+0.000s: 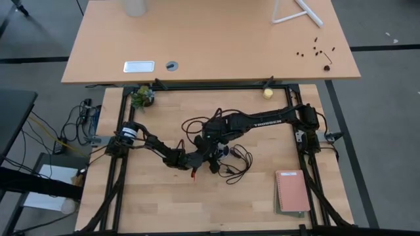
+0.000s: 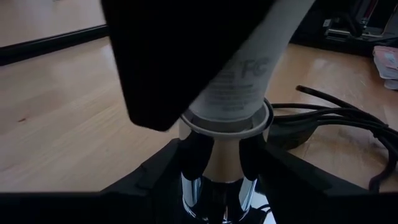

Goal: Screw lightbulb
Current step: Insert the lightbulb into the lamp

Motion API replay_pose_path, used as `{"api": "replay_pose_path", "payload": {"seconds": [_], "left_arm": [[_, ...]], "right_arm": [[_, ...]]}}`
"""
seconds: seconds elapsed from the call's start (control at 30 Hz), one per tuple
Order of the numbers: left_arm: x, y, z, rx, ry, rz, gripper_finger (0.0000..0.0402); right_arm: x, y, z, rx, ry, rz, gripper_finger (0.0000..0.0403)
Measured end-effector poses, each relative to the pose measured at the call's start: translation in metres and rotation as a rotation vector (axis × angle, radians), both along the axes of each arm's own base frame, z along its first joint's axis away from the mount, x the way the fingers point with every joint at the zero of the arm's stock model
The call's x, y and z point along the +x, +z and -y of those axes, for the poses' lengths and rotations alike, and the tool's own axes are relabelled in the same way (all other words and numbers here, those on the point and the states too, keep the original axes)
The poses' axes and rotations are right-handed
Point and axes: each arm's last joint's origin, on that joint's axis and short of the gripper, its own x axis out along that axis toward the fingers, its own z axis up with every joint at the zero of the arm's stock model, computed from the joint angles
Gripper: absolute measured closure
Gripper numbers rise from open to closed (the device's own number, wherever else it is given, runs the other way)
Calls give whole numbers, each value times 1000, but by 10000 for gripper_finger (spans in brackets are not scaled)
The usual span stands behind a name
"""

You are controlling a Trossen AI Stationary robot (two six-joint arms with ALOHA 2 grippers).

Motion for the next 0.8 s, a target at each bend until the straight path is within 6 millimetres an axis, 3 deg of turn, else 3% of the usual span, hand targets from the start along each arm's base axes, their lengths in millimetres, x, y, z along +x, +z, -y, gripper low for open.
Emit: {"api": "replay_pose_path", "payload": {"seconds": [0.2,0.4,0.57,0.8], "left_arm": [[0,0,0,23,-6,-16,199],[0,0,0,24,-8,-21,199],[0,-1,0,27,-9,-24,199],[0,0,0,25,-27,-27,199]], "right_arm": [[0,0,-7,-17,-33,10,133],[4,1,-7,-114,143,32,108],[5,4,-7,-146,213,55,69],[-2,24,-8,-232,211,96,7]]}}
